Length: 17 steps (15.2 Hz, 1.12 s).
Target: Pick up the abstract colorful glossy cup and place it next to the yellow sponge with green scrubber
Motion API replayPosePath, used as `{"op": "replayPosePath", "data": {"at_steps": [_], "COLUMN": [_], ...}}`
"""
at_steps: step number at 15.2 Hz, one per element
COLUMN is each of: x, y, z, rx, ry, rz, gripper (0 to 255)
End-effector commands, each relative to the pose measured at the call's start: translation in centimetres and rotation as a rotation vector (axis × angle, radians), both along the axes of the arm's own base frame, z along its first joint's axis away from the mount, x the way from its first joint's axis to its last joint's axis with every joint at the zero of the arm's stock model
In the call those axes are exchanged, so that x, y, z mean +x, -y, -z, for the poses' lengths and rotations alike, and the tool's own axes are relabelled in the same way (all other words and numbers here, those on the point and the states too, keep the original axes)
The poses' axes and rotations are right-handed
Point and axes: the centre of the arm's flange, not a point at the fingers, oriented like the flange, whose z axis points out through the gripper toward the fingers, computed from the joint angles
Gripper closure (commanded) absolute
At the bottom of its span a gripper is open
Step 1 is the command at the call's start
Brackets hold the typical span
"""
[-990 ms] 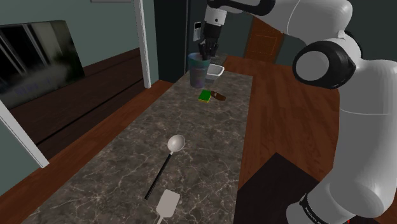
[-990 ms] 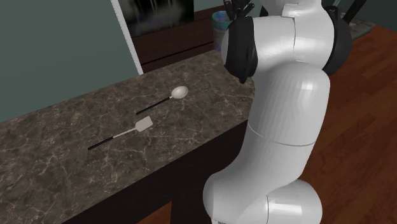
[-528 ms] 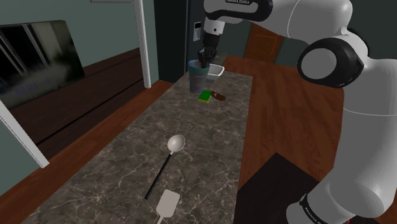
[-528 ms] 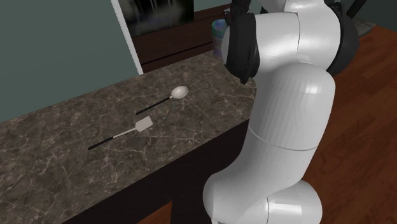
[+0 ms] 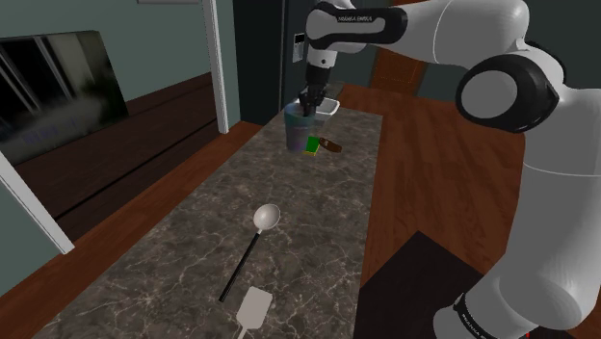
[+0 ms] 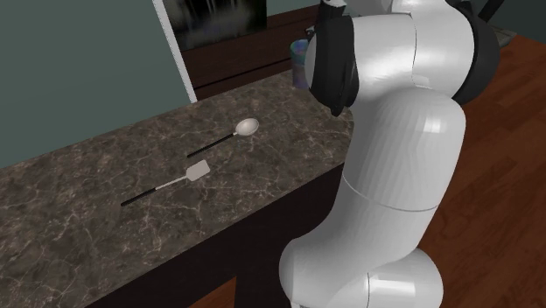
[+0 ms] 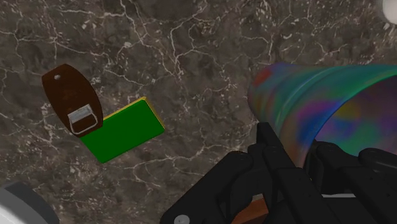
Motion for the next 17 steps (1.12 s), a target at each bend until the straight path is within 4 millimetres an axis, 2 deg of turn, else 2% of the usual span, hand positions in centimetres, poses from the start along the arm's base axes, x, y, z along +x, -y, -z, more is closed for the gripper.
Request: {"op": "replayPosePath", "data": {"at_steps": [1,17], "x": [0.1,0.1], "y": [0.1,0.1], "z": [1.1,9.5], "rx": [0.0,0.0], "ry": [0.001,0.001], "rz": [0.0,0.0], "gripper": [255,255]}}
